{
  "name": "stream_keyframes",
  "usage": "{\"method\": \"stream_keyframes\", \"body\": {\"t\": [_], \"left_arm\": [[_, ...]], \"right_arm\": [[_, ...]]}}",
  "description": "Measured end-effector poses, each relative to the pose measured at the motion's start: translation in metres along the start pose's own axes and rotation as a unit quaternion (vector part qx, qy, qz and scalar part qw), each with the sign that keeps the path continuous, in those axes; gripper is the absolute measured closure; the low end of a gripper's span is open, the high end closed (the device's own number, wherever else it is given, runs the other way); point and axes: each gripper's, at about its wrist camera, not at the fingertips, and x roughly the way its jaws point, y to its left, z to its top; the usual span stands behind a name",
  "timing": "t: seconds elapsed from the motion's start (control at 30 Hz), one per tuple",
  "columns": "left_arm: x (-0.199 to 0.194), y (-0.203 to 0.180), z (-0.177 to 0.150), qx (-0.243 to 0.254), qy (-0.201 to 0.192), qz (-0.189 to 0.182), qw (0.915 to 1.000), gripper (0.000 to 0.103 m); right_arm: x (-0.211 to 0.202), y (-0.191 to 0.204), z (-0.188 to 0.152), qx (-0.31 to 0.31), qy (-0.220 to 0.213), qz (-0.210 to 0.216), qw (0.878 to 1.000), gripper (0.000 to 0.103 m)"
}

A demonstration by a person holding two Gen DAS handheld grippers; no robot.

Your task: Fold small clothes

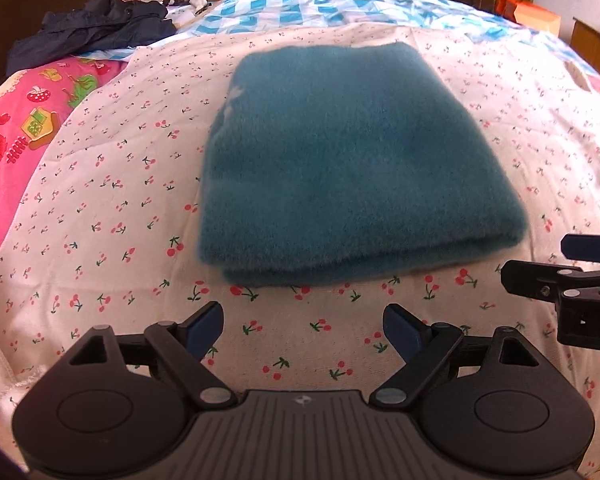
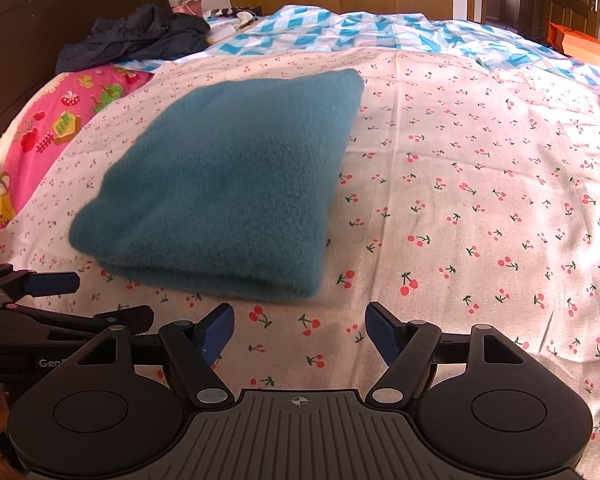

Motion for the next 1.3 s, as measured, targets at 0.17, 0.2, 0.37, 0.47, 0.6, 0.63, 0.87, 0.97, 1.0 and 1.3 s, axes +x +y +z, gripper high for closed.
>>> {"method": "stream_keyframes", "body": {"t": [0.17, 0.2, 0.37, 0.47, 0.6, 0.63, 0.87, 0.97, 1.0, 1.3], "left_arm": [[-0.003, -0.001, -0.001, 0.004, -0.007, -0.002, 1.0000, 0.011], [-0.002, 0.000, -0.001, 0.002, -0.007, -0.004, 1.0000, 0.011], [-0.001, 0.005, 0.000, -0.013, 0.000, -0.016, 0.9998, 0.011], [0.000, 0.006, 0.000, -0.018, 0.003, -0.019, 0.9996, 0.011], [0.002, 0.007, 0.001, -0.022, 0.010, -0.020, 0.9995, 0.011], [0.002, 0.008, 0.001, -0.024, 0.010, -0.022, 0.9994, 0.011], [0.001, 0.012, 0.001, -0.038, 0.009, -0.031, 0.9988, 0.011], [-0.001, 0.012, 0.000, -0.038, 0.005, -0.031, 0.9988, 0.011], [-0.002, 0.012, 0.000, -0.038, 0.004, -0.031, 0.9988, 0.011], [-0.002, 0.011, 0.001, -0.033, 0.004, -0.030, 0.9990, 0.011]], "right_arm": [[-0.001, 0.004, 0.000, -0.009, -0.003, -0.006, 1.000, 0.029], [-0.001, 0.005, 0.000, -0.011, -0.002, -0.006, 1.000, 0.029], [-0.002, 0.008, 0.001, -0.013, -0.002, -0.006, 1.000, 0.029], [-0.003, 0.009, 0.001, -0.015, -0.001, -0.008, 1.000, 0.029], [-0.002, 0.012, 0.002, -0.019, 0.002, -0.013, 1.000, 0.029], [-0.001, 0.013, 0.002, -0.019, 0.005, -0.015, 1.000, 0.029], [0.002, 0.018, -0.003, -0.024, 0.016, -0.018, 0.999, 0.029], [0.003, 0.019, -0.004, -0.021, 0.019, -0.018, 0.999, 0.029], [0.004, 0.019, -0.004, -0.021, 0.020, -0.018, 0.999, 0.029], [0.005, 0.022, -0.004, -0.020, 0.023, -0.021, 0.999, 0.029]]}}
